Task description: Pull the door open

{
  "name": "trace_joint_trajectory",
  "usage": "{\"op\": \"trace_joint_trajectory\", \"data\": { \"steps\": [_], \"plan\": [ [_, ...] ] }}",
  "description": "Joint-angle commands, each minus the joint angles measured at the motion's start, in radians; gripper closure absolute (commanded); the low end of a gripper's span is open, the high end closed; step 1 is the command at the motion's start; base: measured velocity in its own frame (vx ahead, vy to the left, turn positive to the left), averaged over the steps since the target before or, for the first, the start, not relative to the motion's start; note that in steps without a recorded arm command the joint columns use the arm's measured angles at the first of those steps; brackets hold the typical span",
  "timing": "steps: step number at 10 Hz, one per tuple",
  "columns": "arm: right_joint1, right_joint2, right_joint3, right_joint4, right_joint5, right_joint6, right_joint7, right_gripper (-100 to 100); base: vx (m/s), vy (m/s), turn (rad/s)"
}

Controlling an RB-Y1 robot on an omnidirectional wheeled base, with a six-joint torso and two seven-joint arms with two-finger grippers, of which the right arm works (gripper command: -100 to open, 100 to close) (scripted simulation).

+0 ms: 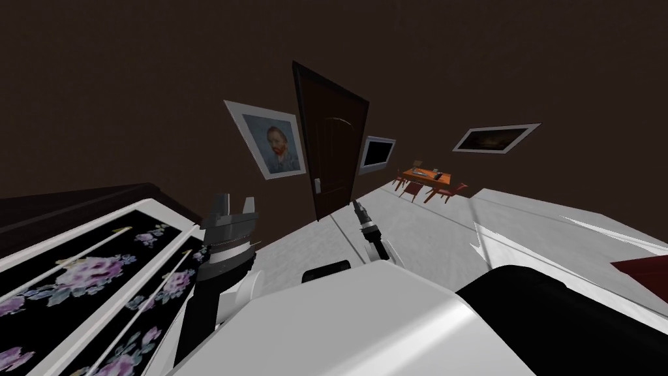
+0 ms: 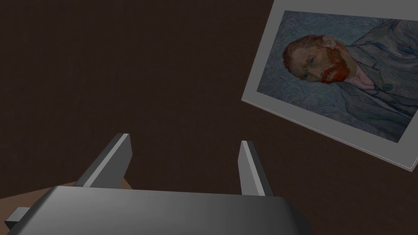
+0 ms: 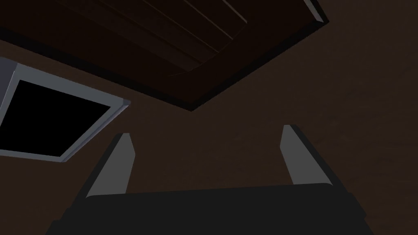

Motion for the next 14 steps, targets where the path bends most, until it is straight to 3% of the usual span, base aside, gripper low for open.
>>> {"op": "trace_joint_trajectory", "data": {
  "steps": [1,14],
  "plan": [
    [-0.014,-0.008,0.008,0.029,0.037,-0.005,0.021,-100,0.142,0.025,-0.028],
    [-0.123,-0.045,0.058,0.251,0.288,-0.048,0.165,-100,0.139,0.035,-0.035]
  ]
}}
